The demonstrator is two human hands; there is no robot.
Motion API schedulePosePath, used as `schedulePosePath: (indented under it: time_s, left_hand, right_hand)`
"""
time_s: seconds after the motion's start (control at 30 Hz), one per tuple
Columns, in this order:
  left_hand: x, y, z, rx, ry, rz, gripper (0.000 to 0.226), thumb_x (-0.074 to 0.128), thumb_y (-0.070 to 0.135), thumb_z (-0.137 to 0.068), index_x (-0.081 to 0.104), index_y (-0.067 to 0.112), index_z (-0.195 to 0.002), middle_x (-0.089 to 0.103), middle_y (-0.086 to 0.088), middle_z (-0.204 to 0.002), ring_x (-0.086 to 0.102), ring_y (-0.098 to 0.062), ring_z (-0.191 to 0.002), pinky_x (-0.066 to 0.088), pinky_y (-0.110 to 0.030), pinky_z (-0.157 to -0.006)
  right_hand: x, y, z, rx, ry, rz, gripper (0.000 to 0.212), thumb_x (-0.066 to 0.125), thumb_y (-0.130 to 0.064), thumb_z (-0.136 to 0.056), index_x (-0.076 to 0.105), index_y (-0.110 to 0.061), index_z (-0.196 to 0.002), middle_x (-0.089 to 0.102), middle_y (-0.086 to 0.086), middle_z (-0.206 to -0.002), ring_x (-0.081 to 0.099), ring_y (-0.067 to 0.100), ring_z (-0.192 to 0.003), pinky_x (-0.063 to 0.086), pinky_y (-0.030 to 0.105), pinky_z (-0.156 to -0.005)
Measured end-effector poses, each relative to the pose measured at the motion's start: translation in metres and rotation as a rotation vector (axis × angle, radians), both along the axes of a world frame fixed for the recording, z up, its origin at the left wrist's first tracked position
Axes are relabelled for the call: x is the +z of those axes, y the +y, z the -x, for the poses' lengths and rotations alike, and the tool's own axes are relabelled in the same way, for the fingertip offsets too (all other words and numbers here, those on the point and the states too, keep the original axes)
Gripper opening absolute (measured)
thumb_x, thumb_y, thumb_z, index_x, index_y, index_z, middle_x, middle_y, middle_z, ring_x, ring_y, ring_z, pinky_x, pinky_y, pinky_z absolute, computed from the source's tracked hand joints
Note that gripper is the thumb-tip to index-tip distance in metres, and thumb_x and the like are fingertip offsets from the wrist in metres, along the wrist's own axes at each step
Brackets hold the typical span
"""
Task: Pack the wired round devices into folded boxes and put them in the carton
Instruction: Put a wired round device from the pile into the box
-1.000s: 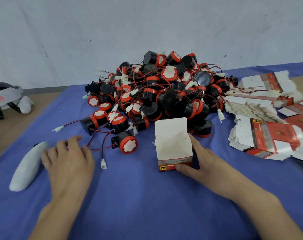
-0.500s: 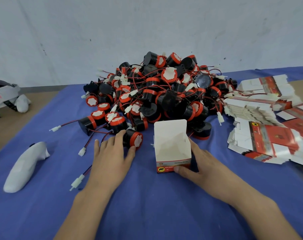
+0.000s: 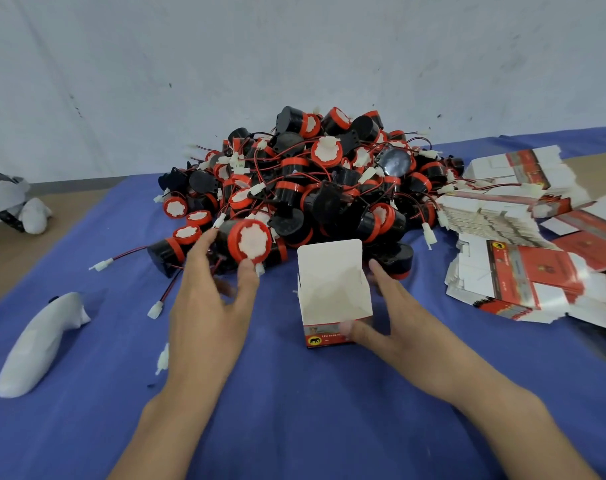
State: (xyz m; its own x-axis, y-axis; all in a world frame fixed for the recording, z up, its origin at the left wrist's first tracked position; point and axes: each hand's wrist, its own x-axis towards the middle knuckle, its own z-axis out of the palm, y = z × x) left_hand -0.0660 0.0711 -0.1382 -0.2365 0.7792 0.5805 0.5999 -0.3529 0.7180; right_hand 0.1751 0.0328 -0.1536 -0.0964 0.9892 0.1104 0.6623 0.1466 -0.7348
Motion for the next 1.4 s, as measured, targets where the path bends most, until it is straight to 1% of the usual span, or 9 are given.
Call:
schedulePosePath:
  time_s: [0.17, 0.27, 0.37, 0.53, 0.67, 0.9, 1.07, 1.27, 1.4]
  left_hand:
    - [0.015, -0.024, -0.018, -0.075, -0.04, -0.206, 0.056, 0.055, 0.063, -0.088, 0.032, 0.054, -0.138, 0.051, 0.039, -0.097, 0.049, -0.012, -0.058, 0.045, -0.029, -0.05]
    - [0.012, -0.04, -0.042, -0.231, -0.004, -0.252, 0.051, 0.052, 0.067, -0.09, 0.03, 0.062, -0.136, 0.05, 0.04, -0.116, 0.052, 0.005, -0.061, 0.044, -0.015, -0.055]
    - [0.006, -0.049, -0.058, -0.296, 0.122, -0.272, 0.052, 0.041, 0.061, -0.099, 0.018, 0.058, -0.146, 0.05, 0.014, -0.078, 0.048, 0.013, -0.06, 0.033, -0.005, -0.051]
    - [0.008, -0.045, -0.06, -0.266, 0.317, -0.358, 0.047, 0.035, 0.043, -0.106, 0.03, 0.03, -0.15, 0.049, 0.012, -0.111, 0.045, -0.001, -0.064, 0.04, -0.025, -0.04]
    - [0.007, -0.048, -0.065, -0.236, 0.41, -0.36, 0.046, 0.043, 0.036, -0.104, 0.038, 0.02, -0.146, 0.057, 0.007, -0.094, 0.043, -0.01, -0.049, 0.036, -0.028, -0.035]
    - [0.001, -0.05, -0.072, -0.219, 0.505, -0.268, 0.035, 0.05, 0.036, -0.098, 0.06, 0.018, -0.127, 0.07, 0.009, -0.095, 0.064, -0.011, -0.056, 0.043, -0.034, -0.035]
    - [0.001, -0.05, -0.067, -0.236, 0.626, -0.297, 0.022, 0.051, 0.03, -0.102, 0.07, 0.018, -0.101, 0.062, 0.006, -0.086, 0.049, -0.014, -0.051, 0.036, -0.032, -0.036]
    - [0.01, -0.043, -0.052, -0.245, 0.526, -0.337, 0.013, 0.059, 0.031, -0.099, 0.065, 0.021, -0.095, 0.058, 0.013, -0.085, 0.048, -0.009, -0.058, 0.035, -0.026, -0.037]
    - [0.01, -0.045, -0.045, -0.224, 0.481, -0.308, 0.024, 0.054, 0.041, -0.093, 0.053, 0.026, -0.111, 0.066, 0.014, -0.085, 0.055, -0.01, -0.071, 0.04, -0.021, -0.043]
  right_hand:
    - [0.02, -0.012, 0.015, -0.176, 0.31, -0.432, 0.056, 0.042, -0.066, -0.093, 0.049, -0.039, -0.141, 0.063, -0.028, -0.118, 0.057, -0.005, -0.114, 0.044, 0.008, -0.086]
    - [0.027, -0.02, 0.035, 0.044, 0.662, -0.343, 0.048, 0.05, -0.061, -0.096, 0.058, -0.035, -0.136, 0.07, -0.013, -0.121, 0.066, 0.009, -0.112, 0.05, 0.014, -0.088]
    - [0.03, -0.027, 0.051, 0.196, 0.873, -0.164, 0.047, 0.049, -0.064, -0.096, 0.068, -0.033, -0.127, 0.072, 0.0, -0.124, 0.067, 0.018, -0.118, 0.052, 0.023, -0.097]
    - [0.037, -0.024, 0.051, 0.134, 1.106, -0.121, 0.041, 0.056, -0.061, -0.093, 0.073, -0.036, -0.121, 0.071, -0.001, -0.128, 0.066, 0.018, -0.119, 0.052, 0.025, -0.098]
    - [0.039, -0.025, 0.044, 0.088, 1.224, -0.125, 0.039, 0.058, -0.048, -0.091, 0.076, -0.026, -0.117, 0.072, 0.003, -0.126, 0.067, 0.018, -0.117, 0.054, 0.022, -0.094]
    - [0.033, -0.024, 0.045, -0.067, 1.137, -0.227, 0.043, 0.056, -0.048, -0.096, 0.062, -0.032, -0.135, 0.069, -0.002, -0.129, 0.067, 0.02, -0.118, 0.058, 0.028, -0.088]
    - [0.03, -0.023, 0.042, -0.107, 0.873, -0.413, 0.046, 0.042, -0.045, -0.1, 0.046, -0.043, -0.146, 0.052, -0.023, -0.143, 0.055, 0.003, -0.13, 0.054, 0.025, -0.098]
    - [0.026, -0.022, 0.037, -0.053, 0.762, -0.388, 0.05, 0.037, -0.054, -0.102, 0.037, -0.046, -0.151, 0.042, -0.026, -0.151, 0.043, 0.007, -0.142, 0.05, 0.045, -0.107]
    - [0.024, -0.018, 0.031, -0.006, 0.754, -0.291, 0.052, 0.037, -0.055, -0.1, 0.036, -0.047, -0.152, 0.041, -0.023, -0.155, 0.042, 0.011, -0.144, 0.041, 0.052, -0.114]
